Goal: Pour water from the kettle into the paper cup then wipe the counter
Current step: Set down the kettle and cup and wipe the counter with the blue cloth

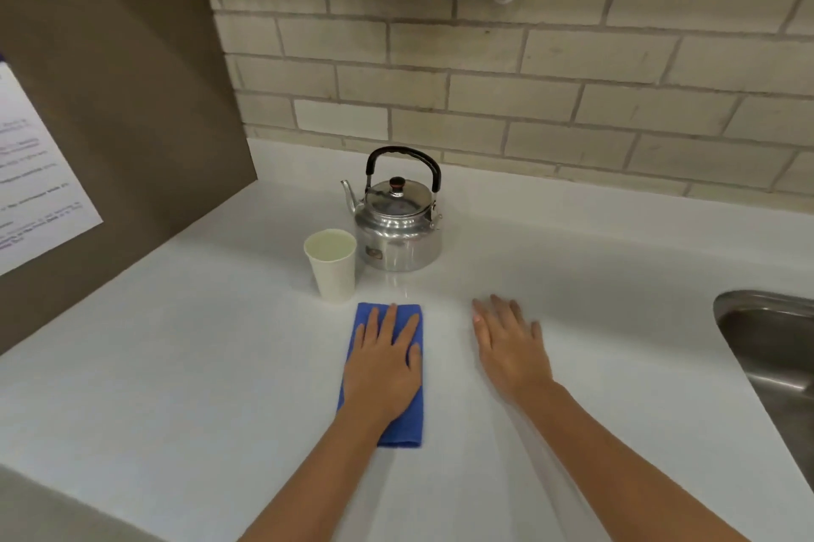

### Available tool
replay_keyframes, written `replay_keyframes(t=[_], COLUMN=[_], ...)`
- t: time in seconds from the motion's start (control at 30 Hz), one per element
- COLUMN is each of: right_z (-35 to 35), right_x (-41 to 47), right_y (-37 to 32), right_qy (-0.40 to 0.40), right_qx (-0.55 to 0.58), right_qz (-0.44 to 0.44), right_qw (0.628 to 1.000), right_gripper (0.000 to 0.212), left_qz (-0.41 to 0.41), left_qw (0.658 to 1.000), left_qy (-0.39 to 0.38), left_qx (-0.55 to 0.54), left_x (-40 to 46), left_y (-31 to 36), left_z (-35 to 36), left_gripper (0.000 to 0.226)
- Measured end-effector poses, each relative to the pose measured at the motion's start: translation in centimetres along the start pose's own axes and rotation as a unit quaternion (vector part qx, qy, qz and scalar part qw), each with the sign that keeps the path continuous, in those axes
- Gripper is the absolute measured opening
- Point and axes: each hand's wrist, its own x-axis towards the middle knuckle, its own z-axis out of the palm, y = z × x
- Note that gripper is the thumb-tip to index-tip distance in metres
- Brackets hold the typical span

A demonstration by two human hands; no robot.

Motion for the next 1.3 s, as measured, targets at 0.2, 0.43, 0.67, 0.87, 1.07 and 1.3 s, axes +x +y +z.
replay_keyframes(t=[0.2, 0.43, 0.67, 0.87, 1.07, 1.3], right_z=[1.6, 1.5, 1.9, 3.8, 3.6, 4.4], right_x=[-0.4, -0.8, -1.0, -0.5, 1.3, 2.7], right_y=[0.2, -0.5, -2.7, -7.0, -7.3, -7.4], right_qy=[0.004, 0.032, 0.034, 0.004, 0.043, 0.064], right_qx=[0.004, -0.016, -0.028, 0.006, -0.002, 0.015], right_qz=[-0.029, -0.015, 0.011, -0.035, -0.005, 0.036], right_qw=[1.0, 0.999, 0.999, 0.999, 0.999, 0.997], right_gripper=[0.044, 0.042, 0.048, 0.047, 0.043, 0.042], left_qz=[0.025, -0.008, -0.162, -0.096, -0.155, -0.113], left_qw=[0.999, 0.999, 0.987, 0.995, 0.987, 0.993], left_qy=[-0.036, 0.027, 0.01, 0.013, 0.03, -0.017], left_qx=[-0.006, -0.035, 0.011, 0.016, 0.012, 0.036], left_x=[2.2, -6.2, 0.8, 0.0, 1.1, 11.2], left_y=[4.6, -7.4, -15.1, -11.5, -22.0, -27.8], left_z=[0.4, -2.3, -6.1, -3.9, -7.3, -8.4], left_gripper=[0.051, 0.05, 0.051, 0.051, 0.051, 0.05])
